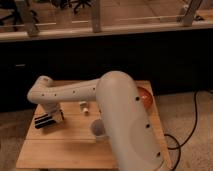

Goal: Place the eraser in the ceramic cup

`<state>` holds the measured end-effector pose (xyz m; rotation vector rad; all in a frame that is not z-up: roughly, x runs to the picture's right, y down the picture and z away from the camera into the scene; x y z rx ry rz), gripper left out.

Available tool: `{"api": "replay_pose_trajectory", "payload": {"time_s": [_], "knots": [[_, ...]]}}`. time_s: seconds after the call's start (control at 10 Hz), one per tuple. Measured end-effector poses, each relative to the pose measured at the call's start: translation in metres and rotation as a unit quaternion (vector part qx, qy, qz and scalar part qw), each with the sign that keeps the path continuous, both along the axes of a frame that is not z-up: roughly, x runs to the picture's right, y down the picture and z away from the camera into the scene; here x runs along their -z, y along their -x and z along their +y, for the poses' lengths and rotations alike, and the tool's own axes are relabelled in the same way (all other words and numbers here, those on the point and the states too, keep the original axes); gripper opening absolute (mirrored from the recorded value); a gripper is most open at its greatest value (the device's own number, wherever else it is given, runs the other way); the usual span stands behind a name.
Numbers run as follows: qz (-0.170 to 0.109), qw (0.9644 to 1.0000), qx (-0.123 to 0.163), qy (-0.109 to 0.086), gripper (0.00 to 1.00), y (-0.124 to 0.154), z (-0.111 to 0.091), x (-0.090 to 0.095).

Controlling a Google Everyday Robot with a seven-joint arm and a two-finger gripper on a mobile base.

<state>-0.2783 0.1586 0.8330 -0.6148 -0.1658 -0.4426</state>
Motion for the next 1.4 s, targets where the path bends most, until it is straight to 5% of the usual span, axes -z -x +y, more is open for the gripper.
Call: {"api": "replay_pose_trajectory", "payload": {"time_s": [0.9,1.4], "knots": [[-0.008,0.9999,-0.001,-0.013,0.00,-0.007,-0.014,0.026],[-0.011,0.9992,-0.014,-0.036,0.00,-0.019,-0.032,0.047]]}}
